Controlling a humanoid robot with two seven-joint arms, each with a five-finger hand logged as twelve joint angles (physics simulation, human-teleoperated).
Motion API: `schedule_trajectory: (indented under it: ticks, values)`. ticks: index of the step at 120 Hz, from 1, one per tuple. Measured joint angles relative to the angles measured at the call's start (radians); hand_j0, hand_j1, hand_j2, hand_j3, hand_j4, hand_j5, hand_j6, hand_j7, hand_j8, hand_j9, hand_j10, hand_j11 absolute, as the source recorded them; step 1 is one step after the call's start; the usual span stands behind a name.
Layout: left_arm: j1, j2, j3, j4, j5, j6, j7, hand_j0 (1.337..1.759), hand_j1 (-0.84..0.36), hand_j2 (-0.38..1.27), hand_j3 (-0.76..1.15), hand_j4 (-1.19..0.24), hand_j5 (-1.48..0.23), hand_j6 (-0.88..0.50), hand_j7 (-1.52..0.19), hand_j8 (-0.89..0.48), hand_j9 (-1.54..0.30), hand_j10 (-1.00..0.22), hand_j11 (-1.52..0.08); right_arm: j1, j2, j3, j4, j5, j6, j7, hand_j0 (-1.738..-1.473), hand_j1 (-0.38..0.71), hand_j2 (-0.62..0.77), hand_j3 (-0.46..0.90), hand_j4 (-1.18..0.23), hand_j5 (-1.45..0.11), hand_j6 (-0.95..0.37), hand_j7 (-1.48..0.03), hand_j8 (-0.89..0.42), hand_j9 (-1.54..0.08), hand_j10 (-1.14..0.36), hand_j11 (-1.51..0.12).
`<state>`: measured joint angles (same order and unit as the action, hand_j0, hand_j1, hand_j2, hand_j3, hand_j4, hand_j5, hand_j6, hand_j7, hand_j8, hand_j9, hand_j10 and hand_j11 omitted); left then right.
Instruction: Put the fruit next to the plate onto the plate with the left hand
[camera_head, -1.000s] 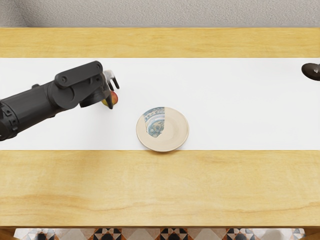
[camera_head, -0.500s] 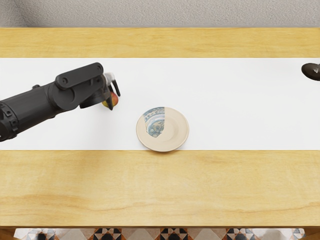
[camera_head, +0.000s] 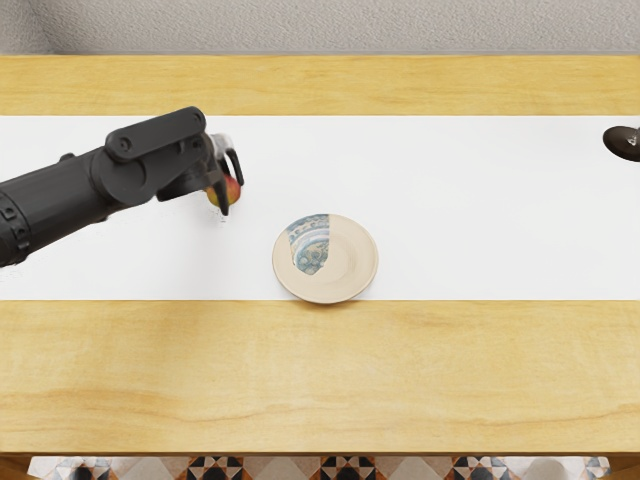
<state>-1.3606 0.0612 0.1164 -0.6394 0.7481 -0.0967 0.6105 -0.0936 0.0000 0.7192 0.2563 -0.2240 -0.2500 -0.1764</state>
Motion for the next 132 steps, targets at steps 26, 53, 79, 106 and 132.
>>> schedule_trajectory:
  ticks: [26, 53, 79, 106, 132]
  values:
    - [-0.077, 0.021, -0.033, -0.111, -0.099, -0.058, 0.0, 1.652, -0.38, 0.58, 0.0, -0.71, -1.07, -0.39, -1.07, -0.4, -1.05, -0.73, -1.06, 0.0, 0.0, 0.0, 0.0, 0.0, 0.0, 0.0, -1.658, -0.35, 0.0, 0.0, 0.0, 0.0, 0.0, 0.0, 0.0, 0.0, 0.0, 0.0]
    - [-0.092, 0.018, -0.104, -0.247, -0.13, -0.115, 0.0, 1.652, -0.38, 0.59, 0.0, -0.73, -1.09, -0.37, -1.08, -0.41, -1.06, -0.75, -1.06, 0.0, 0.0, 0.0, 0.0, 0.0, 0.0, 0.0, -1.658, -0.35, 0.0, 0.0, 0.0, 0.0, 0.0, 0.0, 0.0, 0.0, 0.0, 0.0]
    - [-0.055, 0.01, -0.12, -0.286, -0.13, -0.121, 0.0, 1.655, -0.23, 0.48, 0.0, -0.54, -0.81, -0.28, -0.8, -0.32, -0.77, -0.56, -0.77, 0.0, 0.0, 0.0, 0.0, 0.0, 0.0, 0.0, -1.658, -0.35, 0.0, 0.0, 0.0, 0.0, 0.0, 0.0, 0.0, 0.0, 0.0, 0.0]
    - [0.001, 0.342, -0.328, -0.339, -0.309, -0.342, 0.0, 1.657, 0.14, 0.16, 0.0, -0.19, -0.29, -0.11, -0.28, -0.12, -0.27, -0.2, -0.28, 0.0, 0.0, 0.0, 0.0, 0.0, 0.0, 0.0, -1.658, -0.35, 0.0, 0.0, 0.0, 0.0, 0.0, 0.0, 0.0, 0.0, 0.0, 0.0]
    - [0.286, 0.623, -0.705, -0.346, -0.508, -0.493, 0.0, 1.658, 0.26, 0.06, 0.0, -0.08, -0.12, -0.05, -0.12, -0.05, -0.11, -0.08, -0.11, 0.0, 0.0, 0.0, 0.0, 0.0, 0.0, 0.0, -1.658, -0.35, 0.0, 0.0, 0.0, 0.0, 0.0, 0.0, 0.0, 0.0, 0.0, 0.0]
